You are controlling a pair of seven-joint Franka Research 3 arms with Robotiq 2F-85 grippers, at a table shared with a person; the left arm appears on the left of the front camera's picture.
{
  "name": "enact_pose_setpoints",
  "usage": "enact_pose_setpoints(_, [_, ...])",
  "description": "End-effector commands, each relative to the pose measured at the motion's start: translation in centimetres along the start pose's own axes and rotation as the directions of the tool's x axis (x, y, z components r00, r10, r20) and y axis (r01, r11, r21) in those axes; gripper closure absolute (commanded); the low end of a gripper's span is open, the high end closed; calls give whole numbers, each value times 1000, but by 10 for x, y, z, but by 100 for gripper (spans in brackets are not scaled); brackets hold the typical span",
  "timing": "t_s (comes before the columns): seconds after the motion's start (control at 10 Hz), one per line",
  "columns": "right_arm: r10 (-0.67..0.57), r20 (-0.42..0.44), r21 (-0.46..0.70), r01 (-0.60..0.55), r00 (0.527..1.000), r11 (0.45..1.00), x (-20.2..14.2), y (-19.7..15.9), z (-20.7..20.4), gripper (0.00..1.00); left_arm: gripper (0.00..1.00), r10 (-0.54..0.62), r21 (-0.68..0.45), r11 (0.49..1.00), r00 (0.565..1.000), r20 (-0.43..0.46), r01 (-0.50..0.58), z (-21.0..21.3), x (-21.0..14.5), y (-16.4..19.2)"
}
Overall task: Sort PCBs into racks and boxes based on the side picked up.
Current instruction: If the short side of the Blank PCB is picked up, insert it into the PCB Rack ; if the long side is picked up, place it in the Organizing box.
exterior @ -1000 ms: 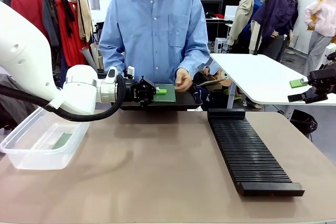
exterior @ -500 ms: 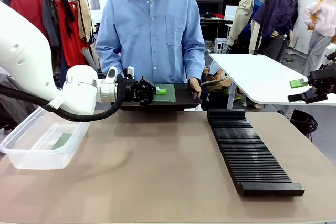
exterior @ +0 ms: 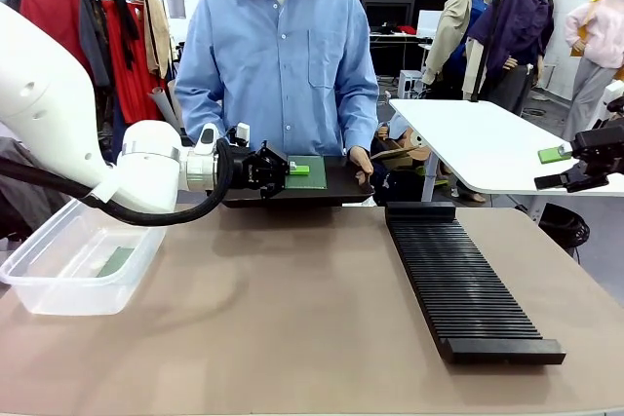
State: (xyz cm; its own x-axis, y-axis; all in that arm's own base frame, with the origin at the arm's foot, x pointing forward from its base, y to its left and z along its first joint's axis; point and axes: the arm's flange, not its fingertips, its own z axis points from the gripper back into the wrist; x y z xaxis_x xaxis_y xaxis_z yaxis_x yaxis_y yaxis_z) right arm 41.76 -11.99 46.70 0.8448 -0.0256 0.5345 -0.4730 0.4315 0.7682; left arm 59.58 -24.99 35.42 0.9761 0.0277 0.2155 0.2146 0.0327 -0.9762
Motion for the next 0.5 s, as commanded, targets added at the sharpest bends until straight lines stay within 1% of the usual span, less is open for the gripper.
enact_pose_setpoints(0.0, [-3,2,3,3,1000,1000,1,2,0,0,100,-5,-1,1000,1000,9,5,0,0,0])
enact_pose_setpoints(0.4, [-3,2,3,3,1000,1000,1,2,0,0,100,16,-31,999,1000,-3,-16,16,1,-3])
